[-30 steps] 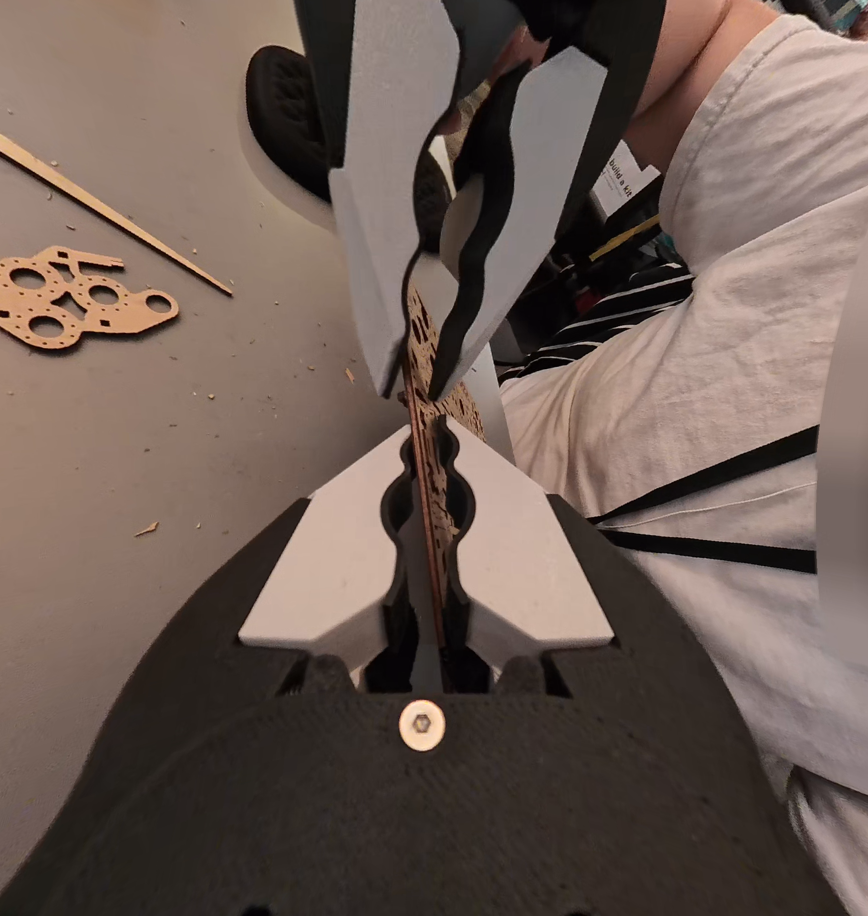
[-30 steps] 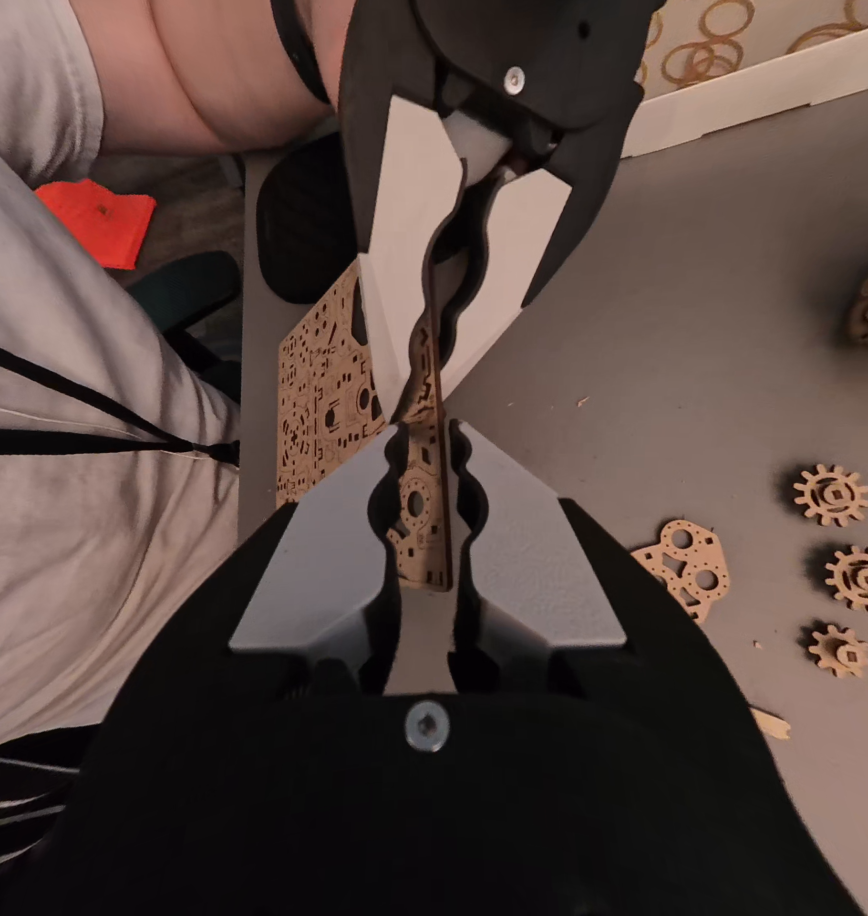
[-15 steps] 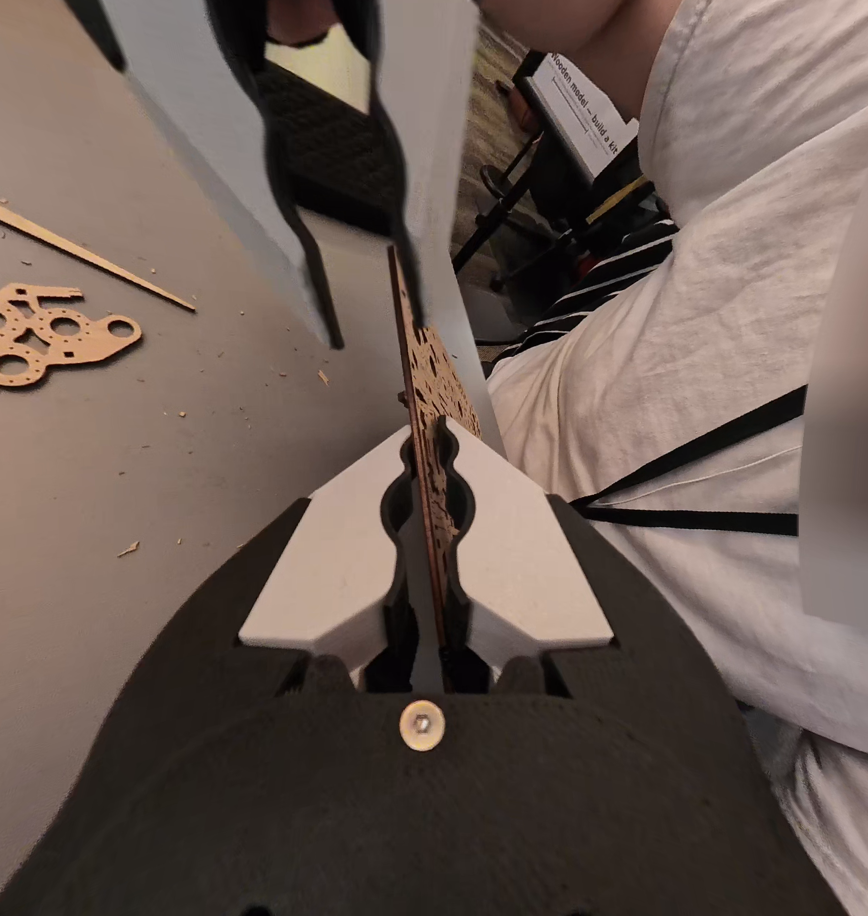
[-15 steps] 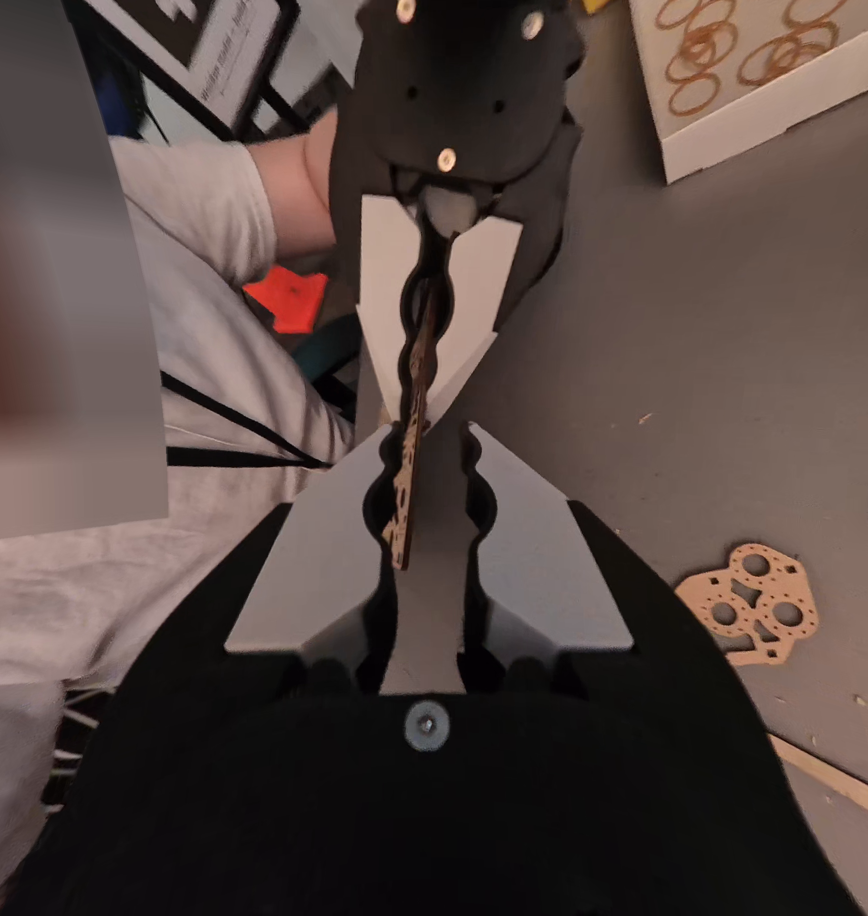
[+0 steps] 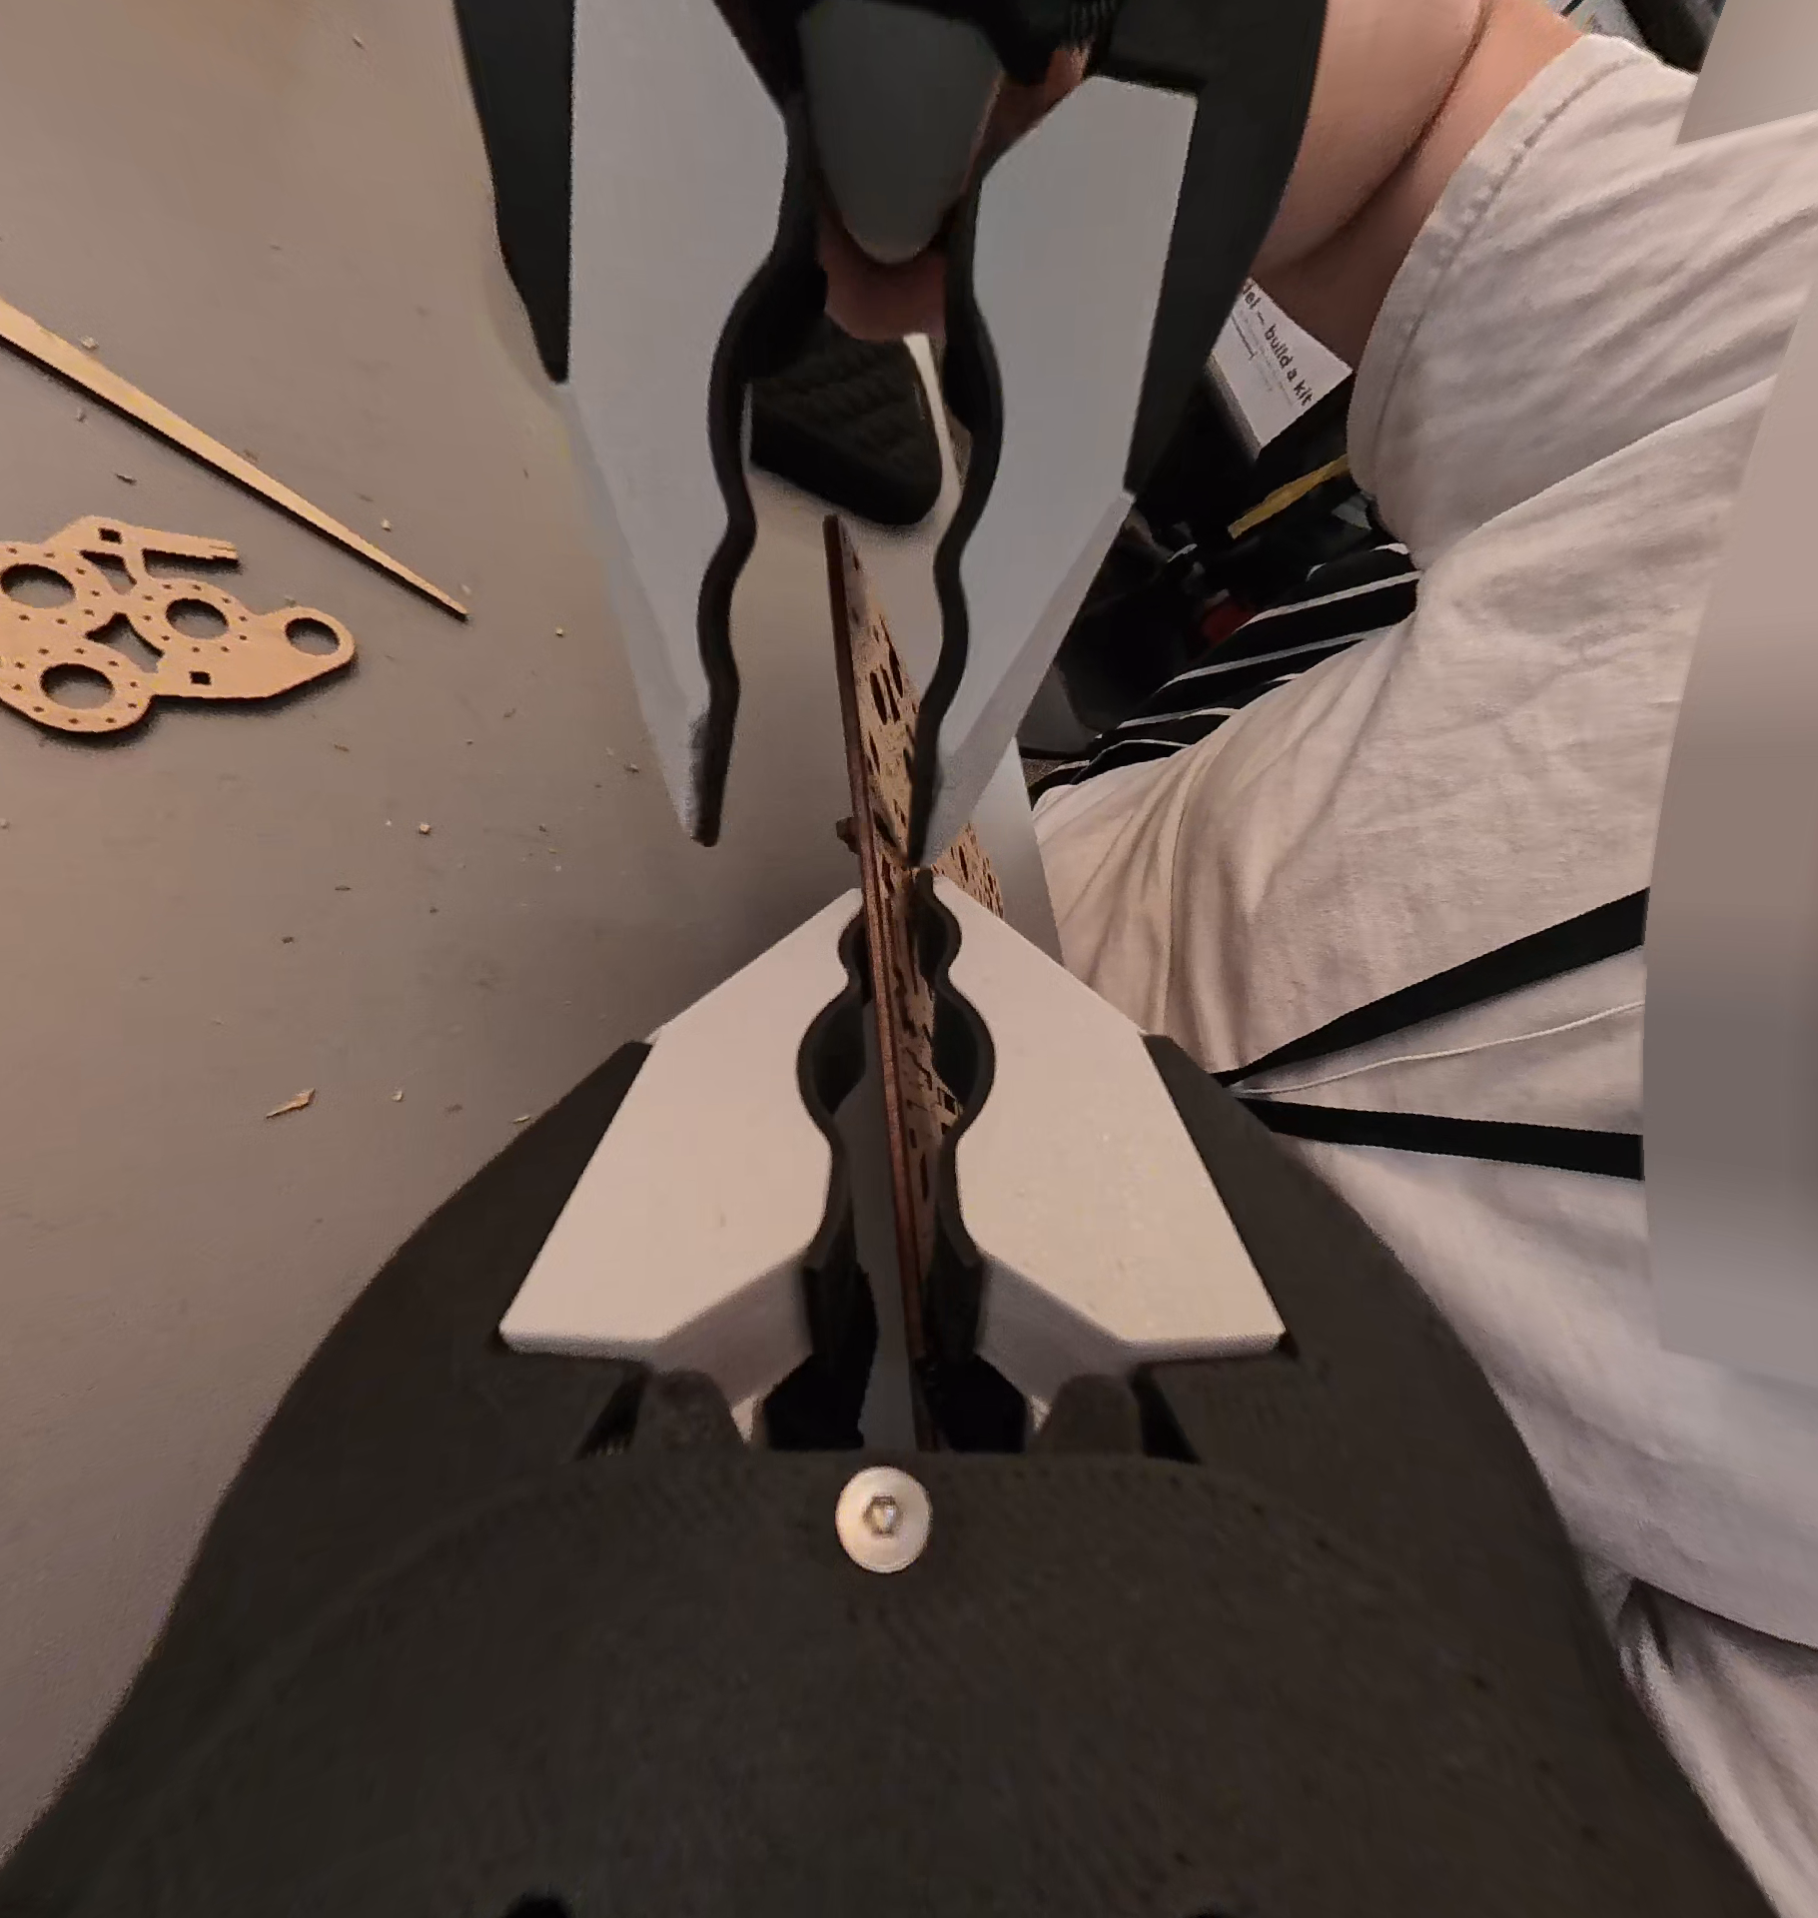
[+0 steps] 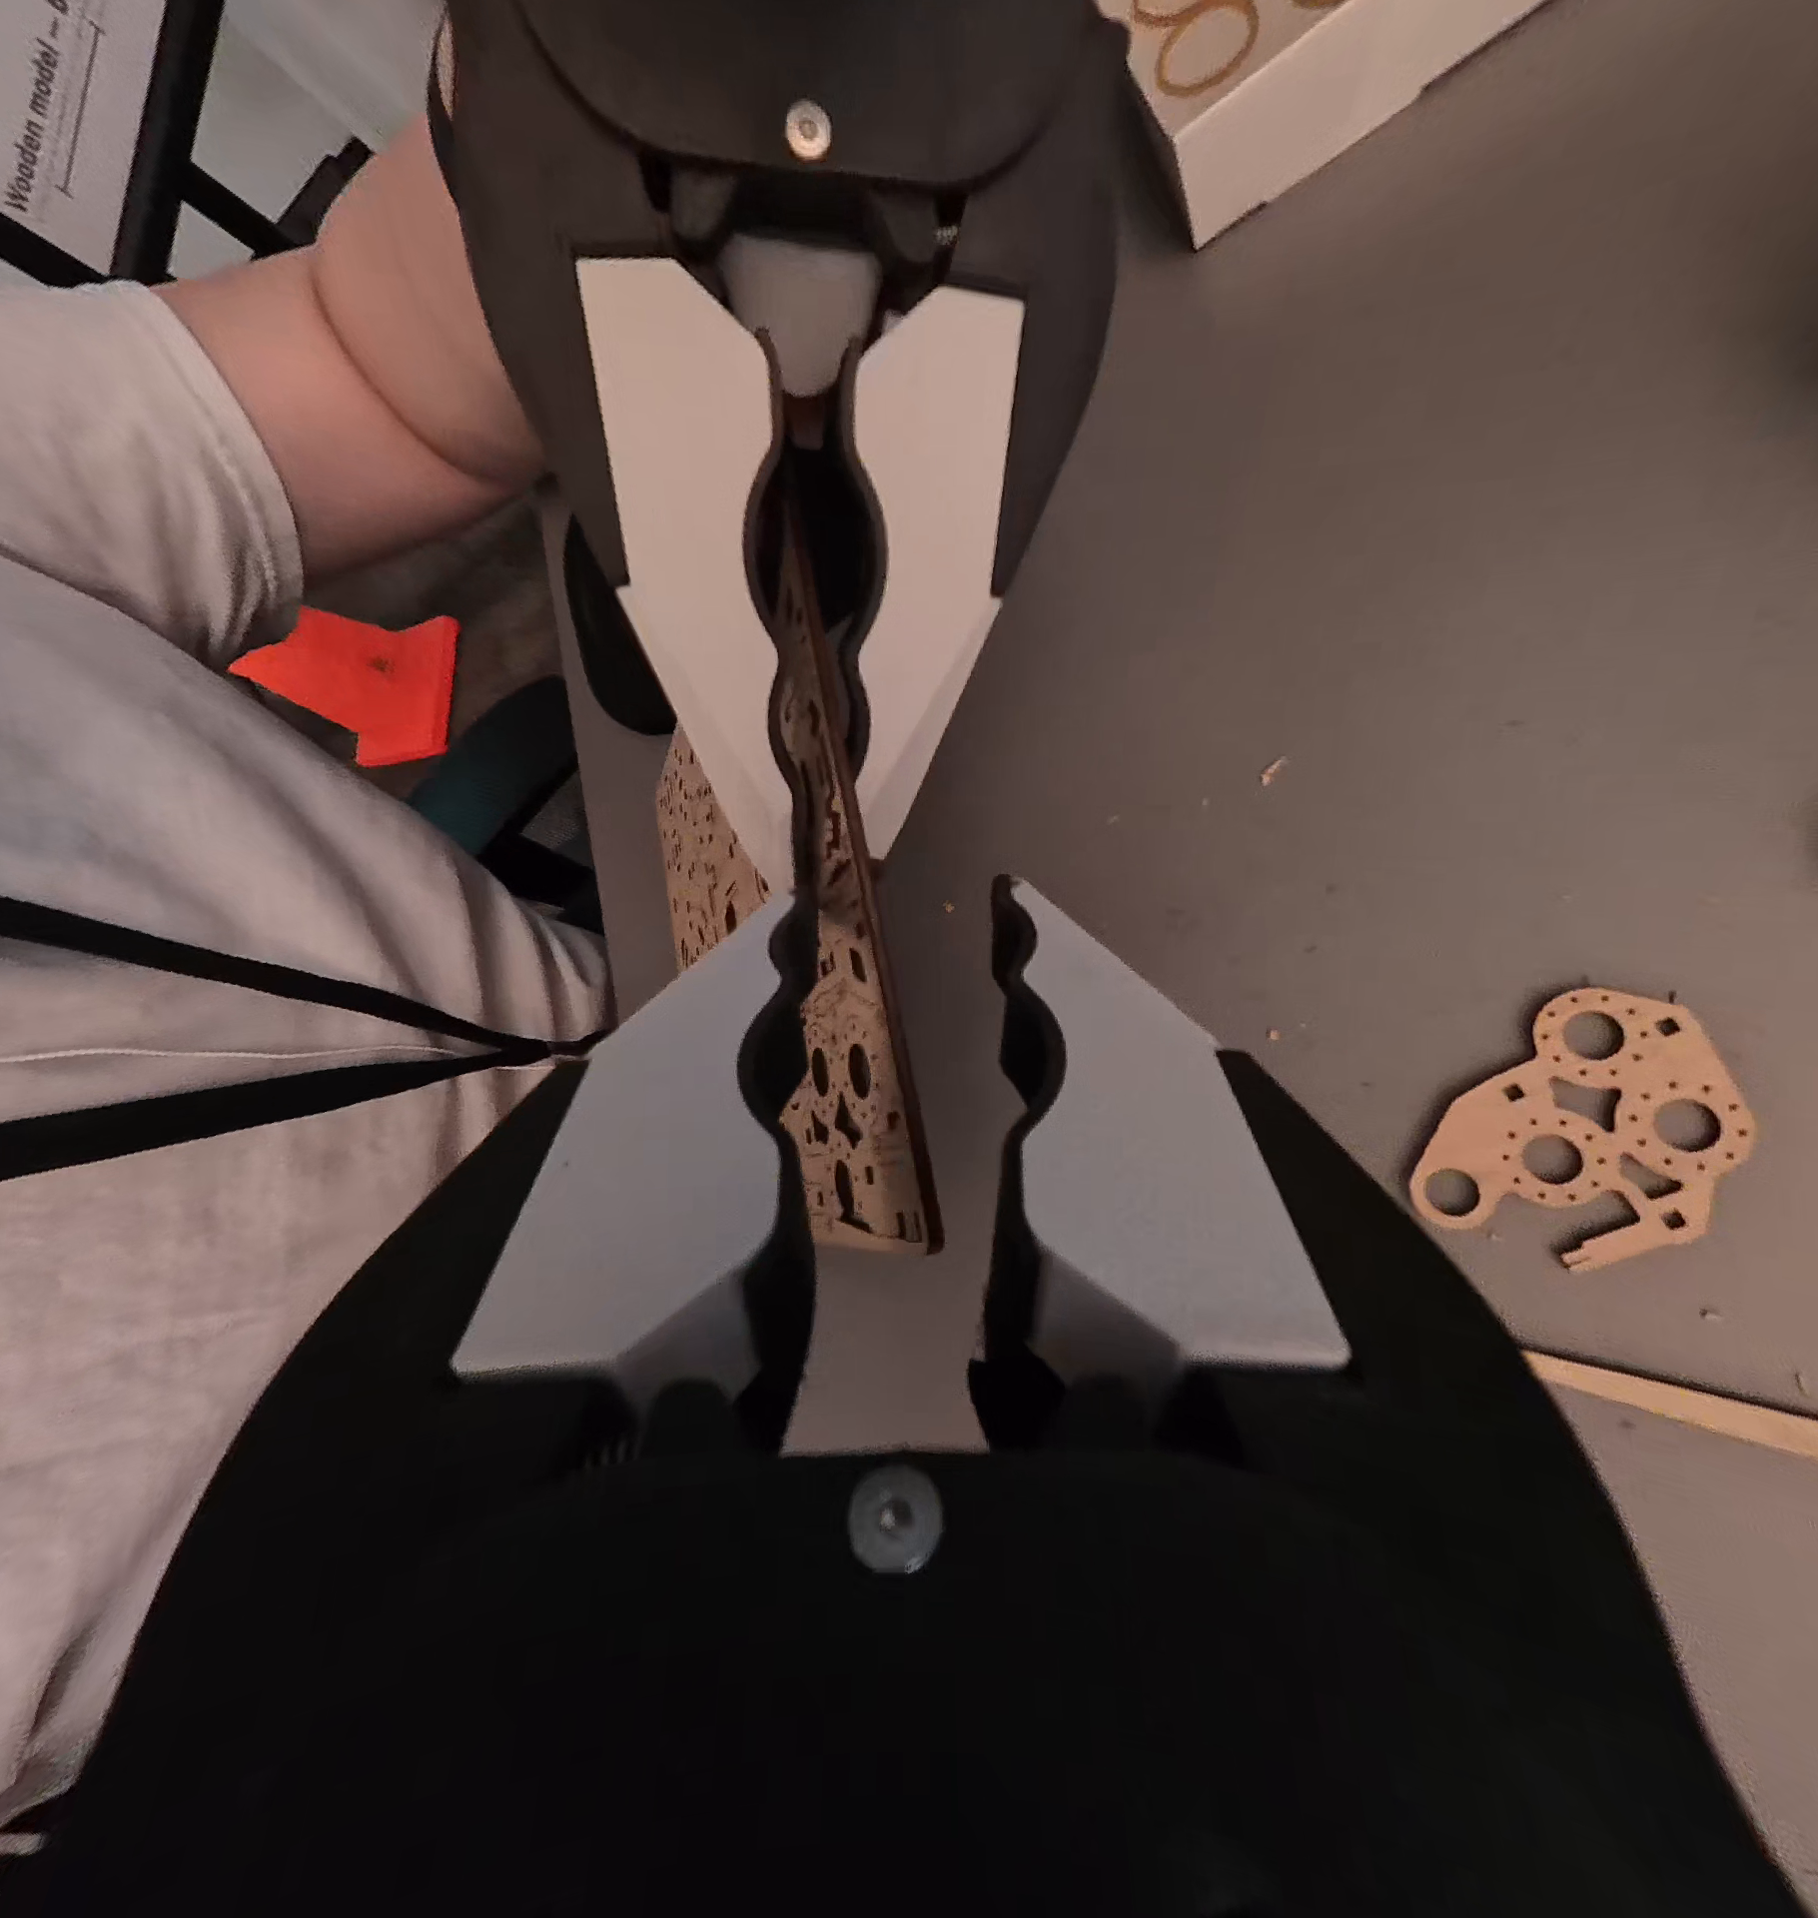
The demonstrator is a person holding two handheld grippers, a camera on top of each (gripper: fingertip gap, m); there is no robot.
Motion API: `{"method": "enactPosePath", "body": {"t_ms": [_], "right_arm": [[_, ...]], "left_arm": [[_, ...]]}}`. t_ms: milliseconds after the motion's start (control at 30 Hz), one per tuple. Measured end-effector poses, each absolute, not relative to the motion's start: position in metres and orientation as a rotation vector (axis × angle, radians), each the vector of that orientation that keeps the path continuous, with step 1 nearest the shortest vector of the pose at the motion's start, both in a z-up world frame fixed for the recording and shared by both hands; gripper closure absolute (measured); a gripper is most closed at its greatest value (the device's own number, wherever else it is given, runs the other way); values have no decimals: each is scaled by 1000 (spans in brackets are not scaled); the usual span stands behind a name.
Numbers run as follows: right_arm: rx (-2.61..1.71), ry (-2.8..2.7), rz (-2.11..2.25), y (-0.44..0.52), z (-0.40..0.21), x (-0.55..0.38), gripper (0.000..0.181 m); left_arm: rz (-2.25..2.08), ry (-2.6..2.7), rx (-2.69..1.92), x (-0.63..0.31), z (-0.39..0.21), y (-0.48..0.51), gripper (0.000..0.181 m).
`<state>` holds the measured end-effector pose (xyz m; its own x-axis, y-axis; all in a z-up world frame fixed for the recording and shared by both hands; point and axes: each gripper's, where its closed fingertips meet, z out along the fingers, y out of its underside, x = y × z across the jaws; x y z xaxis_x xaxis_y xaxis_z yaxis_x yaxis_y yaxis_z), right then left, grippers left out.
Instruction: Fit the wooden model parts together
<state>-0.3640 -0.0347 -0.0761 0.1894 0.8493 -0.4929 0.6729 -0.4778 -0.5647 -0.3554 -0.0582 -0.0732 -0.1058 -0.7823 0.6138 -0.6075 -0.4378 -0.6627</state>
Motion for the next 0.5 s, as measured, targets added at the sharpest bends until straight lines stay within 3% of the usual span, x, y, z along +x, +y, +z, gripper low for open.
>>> {"method": "enactPosePath", "body": {"t_ms": [333,500], "right_arm": [[-2293,-1388,1262,-39,-75,-364,167],[-2397,-1271,1288,-37,-76,-364,164]], "left_arm": [[-1566,1539,-2019,-355,-76,-56,177],[-1563,1514,-2050,-355,-76,-55,178]]}}
